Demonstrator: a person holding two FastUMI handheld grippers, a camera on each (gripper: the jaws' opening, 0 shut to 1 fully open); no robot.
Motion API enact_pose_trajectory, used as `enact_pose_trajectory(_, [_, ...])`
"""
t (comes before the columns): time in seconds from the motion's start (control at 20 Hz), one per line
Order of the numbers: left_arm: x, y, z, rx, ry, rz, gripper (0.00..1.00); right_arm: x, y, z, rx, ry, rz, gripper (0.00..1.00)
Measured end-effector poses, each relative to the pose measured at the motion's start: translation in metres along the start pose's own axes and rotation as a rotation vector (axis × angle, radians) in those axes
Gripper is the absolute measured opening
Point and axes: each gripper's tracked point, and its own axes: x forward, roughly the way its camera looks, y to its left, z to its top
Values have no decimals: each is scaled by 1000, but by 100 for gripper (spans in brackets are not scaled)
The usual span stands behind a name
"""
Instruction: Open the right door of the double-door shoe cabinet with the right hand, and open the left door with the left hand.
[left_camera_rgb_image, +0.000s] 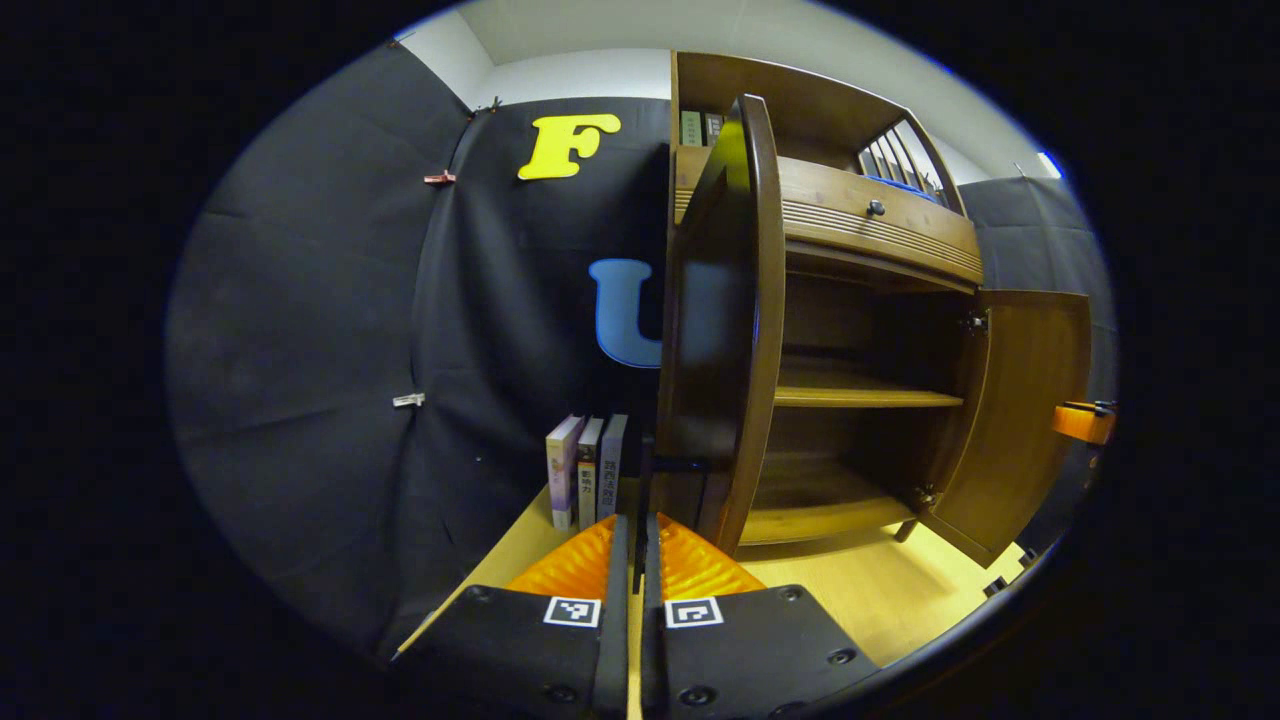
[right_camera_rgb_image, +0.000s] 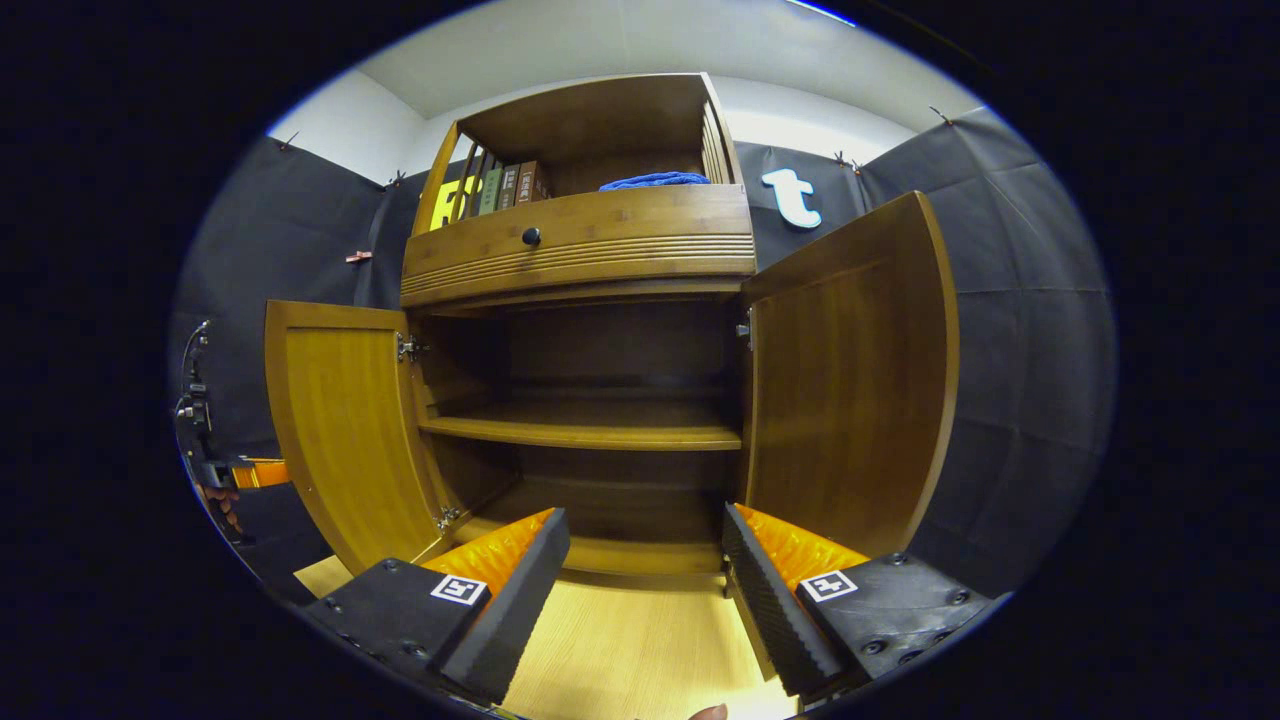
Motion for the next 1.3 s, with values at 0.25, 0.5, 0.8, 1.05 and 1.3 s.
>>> enact_pose_trajectory(0.25, [-30,6,3,17,-21,59,22,1,-3,8,-12,-16,-2,96])
enact_pose_trajectory(0.5, [-57,-8,5,-5,-49,36,67,4,1,12,-1,-31,-2,96])
enact_pose_trajectory(0.8, [-71,-44,13,52,-79,-14,96,4,0,21,3,-56,-23,100])
enact_pose_trajectory(1.05, [-70,-85,36,39,-114,-51,96,-2,3,33,-5,-88,-42,100])
enact_pose_trajectory(1.3, [-65,-126,64,66,-147,-92,96,-7,9,37,-13,-97,-48,96])
